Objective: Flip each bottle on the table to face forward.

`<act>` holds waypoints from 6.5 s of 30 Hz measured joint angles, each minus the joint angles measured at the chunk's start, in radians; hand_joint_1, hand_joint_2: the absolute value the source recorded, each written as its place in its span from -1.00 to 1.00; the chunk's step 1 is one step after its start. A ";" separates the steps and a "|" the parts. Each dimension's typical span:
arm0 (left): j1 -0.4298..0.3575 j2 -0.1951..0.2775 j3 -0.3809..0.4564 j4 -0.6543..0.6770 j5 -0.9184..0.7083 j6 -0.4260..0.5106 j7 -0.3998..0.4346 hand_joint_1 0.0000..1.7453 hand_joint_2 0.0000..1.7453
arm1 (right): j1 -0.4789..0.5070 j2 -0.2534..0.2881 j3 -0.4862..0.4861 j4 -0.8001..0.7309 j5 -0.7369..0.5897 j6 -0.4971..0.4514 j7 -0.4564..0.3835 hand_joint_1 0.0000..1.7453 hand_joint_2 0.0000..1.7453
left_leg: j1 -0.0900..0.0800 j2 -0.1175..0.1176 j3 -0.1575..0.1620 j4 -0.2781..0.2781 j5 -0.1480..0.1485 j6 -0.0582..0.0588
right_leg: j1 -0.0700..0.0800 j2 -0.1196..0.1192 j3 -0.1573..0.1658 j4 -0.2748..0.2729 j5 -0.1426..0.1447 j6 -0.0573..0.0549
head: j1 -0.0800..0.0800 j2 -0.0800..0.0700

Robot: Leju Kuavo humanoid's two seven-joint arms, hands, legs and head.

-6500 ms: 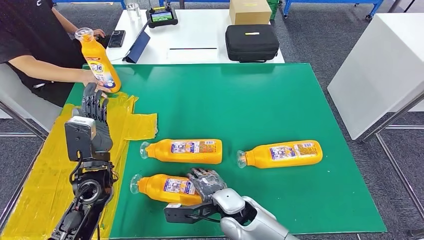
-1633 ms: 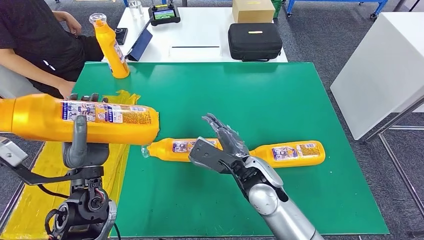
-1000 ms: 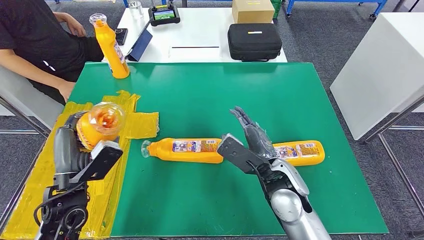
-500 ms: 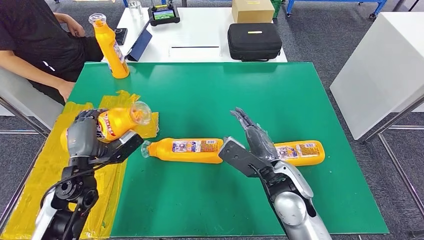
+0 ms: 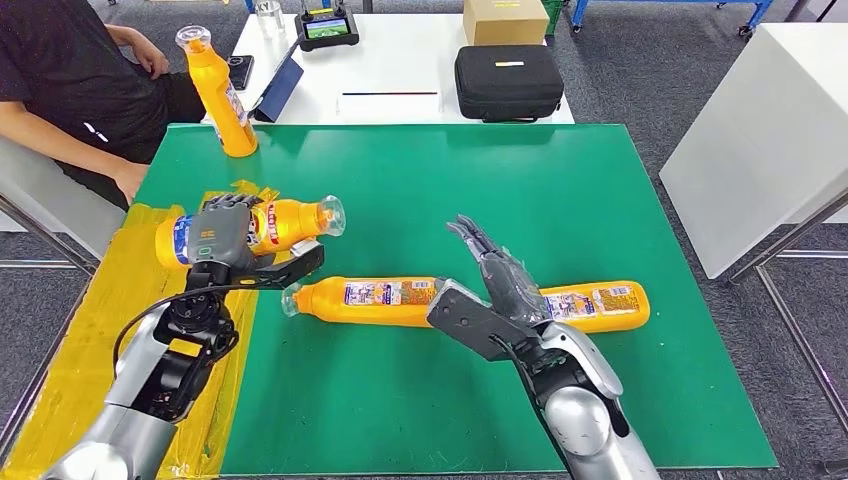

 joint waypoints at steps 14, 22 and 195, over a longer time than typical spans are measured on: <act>0.005 -0.037 -0.016 0.008 0.012 -0.248 -0.004 -1.00 -1.00 | 0.018 -0.020 -0.001 -0.006 -0.008 0.000 -0.005 -1.00 -1.00 | 0.000 0.000 0.000 0.000 0.000 0.000 | 0.000 0.000 0.000 0.000 0.000 0.000 | 0.000 0.000; 0.036 -0.058 0.028 -0.084 0.037 -0.261 -0.001 -1.00 -1.00 | 0.020 -0.026 -0.002 -0.003 0.002 0.000 -0.008 -1.00 -1.00 | 0.000 0.000 0.000 0.000 0.000 0.000 | 0.000 0.000 0.000 0.000 0.000 0.000 | 0.000 0.000; 0.342 -0.118 -0.187 -0.759 1.970 0.263 -0.380 -1.00 1.00 | -0.196 0.053 0.182 0.198 -0.300 -0.072 -0.051 1.00 1.00 | 0.000 -0.001 0.003 0.000 0.000 0.000 | 0.000 0.000 0.003 0.001 0.000 0.000 | -0.001 0.000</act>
